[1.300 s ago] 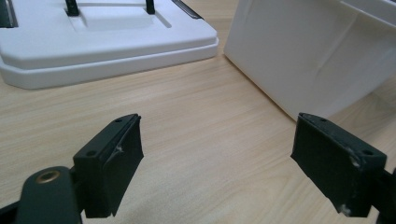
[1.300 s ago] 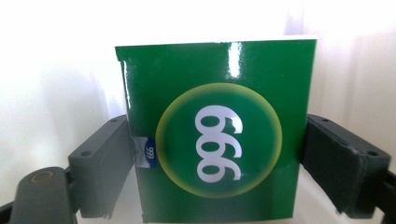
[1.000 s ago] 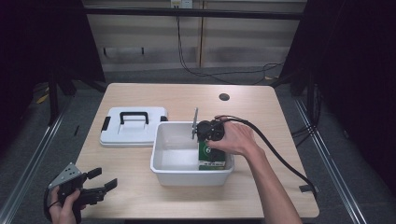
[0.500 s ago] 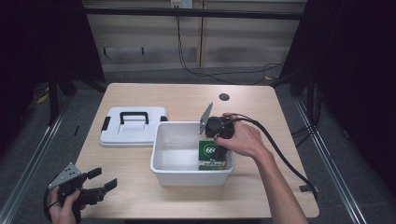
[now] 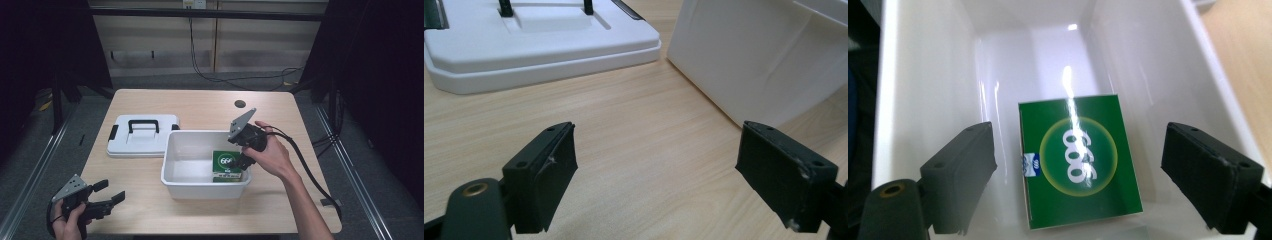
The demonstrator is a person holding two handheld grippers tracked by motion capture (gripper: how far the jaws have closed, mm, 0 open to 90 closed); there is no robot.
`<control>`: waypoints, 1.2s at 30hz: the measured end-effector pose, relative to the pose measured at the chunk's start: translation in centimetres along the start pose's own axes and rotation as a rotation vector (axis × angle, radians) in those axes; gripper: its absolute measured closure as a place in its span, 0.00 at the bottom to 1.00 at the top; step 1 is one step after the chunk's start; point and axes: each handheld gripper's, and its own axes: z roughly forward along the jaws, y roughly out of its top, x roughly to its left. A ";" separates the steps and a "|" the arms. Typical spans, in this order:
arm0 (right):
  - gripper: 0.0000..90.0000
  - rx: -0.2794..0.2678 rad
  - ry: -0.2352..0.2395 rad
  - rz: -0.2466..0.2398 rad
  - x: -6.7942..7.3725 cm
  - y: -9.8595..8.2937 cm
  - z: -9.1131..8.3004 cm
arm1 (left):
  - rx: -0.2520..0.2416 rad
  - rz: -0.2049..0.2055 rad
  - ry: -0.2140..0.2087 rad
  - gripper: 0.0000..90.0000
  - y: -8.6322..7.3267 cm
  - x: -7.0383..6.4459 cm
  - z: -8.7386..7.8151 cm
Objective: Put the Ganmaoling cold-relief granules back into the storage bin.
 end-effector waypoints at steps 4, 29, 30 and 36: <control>0.15 -0.068 -0.028 0.017 0.5 -0.6 -1.1 | 0.001 -0.001 -0.001 0.18 0.0 0.0 0.0; 0.15 -0.338 -0.235 0.150 3.5 -7.2 -5.5 | 0.006 0.002 -0.004 0.18 0.0 0.0 0.1; 0.15 -0.348 -0.237 0.159 3.6 -7.5 -5.7 | 0.006 0.000 -0.001 0.18 0.0 0.1 0.1; 0.15 -0.366 -0.285 0.201 4.3 -9.4 -6.1 | 0.005 0.000 -0.003 0.18 0.0 0.0 0.1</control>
